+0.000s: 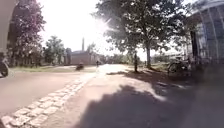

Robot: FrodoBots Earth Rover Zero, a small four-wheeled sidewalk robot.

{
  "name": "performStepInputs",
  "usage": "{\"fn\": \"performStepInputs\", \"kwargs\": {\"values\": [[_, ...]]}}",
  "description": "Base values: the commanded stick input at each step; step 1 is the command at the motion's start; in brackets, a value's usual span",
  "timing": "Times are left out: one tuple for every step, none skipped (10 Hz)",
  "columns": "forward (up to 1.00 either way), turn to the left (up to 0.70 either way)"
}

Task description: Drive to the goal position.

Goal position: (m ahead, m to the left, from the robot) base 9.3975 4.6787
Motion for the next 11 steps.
{"fn": "performStepInputs", "kwargs": {"values": [[0.85, 0.00], [0.85, 0.00], [0.85, 0.00], [0.85, 0.00], [0.85, 0.00], [0.85, 0.00], [0.85, 0.00], [0.85, 0.00], [0.85, 0.00], [0.85, 0.00], [0.85, 0.00]]}}
